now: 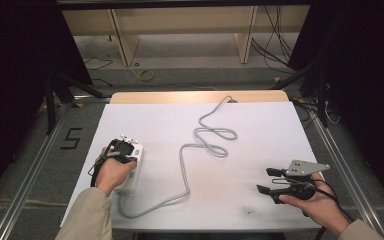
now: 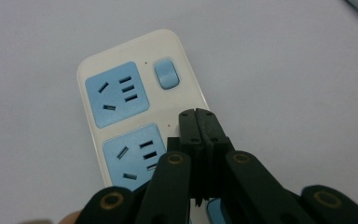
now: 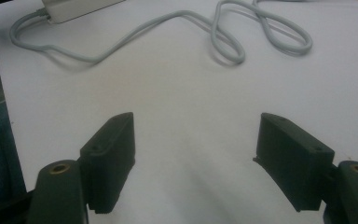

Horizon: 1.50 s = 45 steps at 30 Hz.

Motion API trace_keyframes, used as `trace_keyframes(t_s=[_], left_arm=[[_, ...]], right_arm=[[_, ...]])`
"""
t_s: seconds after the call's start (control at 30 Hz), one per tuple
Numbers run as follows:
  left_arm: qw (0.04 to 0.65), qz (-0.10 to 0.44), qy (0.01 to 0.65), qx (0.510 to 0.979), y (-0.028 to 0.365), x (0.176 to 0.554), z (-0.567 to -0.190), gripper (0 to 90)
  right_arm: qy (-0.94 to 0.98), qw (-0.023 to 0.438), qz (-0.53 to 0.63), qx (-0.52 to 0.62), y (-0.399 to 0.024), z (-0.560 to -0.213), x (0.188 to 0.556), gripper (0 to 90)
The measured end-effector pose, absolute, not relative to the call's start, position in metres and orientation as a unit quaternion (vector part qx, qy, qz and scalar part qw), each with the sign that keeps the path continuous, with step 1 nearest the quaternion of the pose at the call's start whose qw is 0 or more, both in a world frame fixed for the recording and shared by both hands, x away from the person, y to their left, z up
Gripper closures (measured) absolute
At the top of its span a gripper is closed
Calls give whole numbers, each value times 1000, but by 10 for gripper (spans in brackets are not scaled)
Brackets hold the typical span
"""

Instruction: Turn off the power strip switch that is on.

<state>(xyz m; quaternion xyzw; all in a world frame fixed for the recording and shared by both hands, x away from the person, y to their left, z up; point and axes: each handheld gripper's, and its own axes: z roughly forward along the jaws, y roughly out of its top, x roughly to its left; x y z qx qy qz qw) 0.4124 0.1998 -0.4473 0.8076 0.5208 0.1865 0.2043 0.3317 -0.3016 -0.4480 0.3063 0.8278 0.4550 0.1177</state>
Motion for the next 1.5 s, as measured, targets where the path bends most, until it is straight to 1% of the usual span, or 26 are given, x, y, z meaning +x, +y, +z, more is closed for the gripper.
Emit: trace_keyframes(t_s=[0.3,0.6,1.07,1.17,1.27,1.5], left_arm=[[188,180,522,812,197,415,-445,900],[177,186,517,816,194,416,-445,900],[173,183,520,817,194,417,-444,900],[172,173,522,817,194,418,-445,900],[172,180,518,819,193,416,-446,900],[171,174,522,817,194,417,-445,900]], right_arm=[[829,116,454,306,-302,-448,331,286],[828,114,454,307,-302,-448,331,286],[830,114,453,303,-301,-449,331,286],[830,114,454,304,-301,-449,331,287],[830,114,454,303,-302,-449,331,286],[831,113,453,303,-301,-449,331,286]])
